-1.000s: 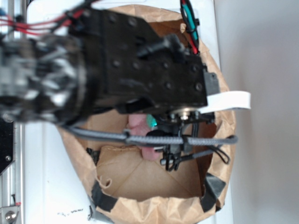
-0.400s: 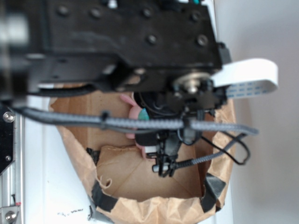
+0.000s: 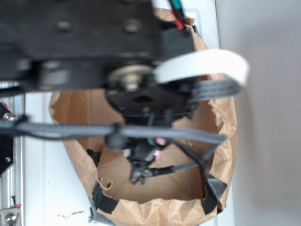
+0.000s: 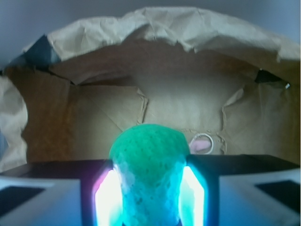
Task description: Grab the green ball.
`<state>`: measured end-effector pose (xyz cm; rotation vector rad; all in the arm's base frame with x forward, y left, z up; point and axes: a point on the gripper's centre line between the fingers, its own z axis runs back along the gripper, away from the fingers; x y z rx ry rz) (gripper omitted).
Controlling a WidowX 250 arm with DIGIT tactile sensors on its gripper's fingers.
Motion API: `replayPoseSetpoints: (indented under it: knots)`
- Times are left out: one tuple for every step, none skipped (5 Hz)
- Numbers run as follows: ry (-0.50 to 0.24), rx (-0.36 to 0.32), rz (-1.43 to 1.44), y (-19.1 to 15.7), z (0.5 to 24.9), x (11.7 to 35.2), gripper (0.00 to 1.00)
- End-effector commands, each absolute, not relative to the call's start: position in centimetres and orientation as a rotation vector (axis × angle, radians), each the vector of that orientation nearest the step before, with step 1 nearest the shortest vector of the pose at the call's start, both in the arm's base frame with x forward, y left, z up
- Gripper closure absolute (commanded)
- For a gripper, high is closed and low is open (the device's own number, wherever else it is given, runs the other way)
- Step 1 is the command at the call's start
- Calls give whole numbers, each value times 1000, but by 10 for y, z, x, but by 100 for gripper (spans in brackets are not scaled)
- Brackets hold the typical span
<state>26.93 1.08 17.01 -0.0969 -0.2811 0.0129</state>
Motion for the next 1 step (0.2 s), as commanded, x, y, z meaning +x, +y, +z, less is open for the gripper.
replayPoseSetpoints:
  knots:
    - [-338, -58, 12, 12, 193, 271, 100]
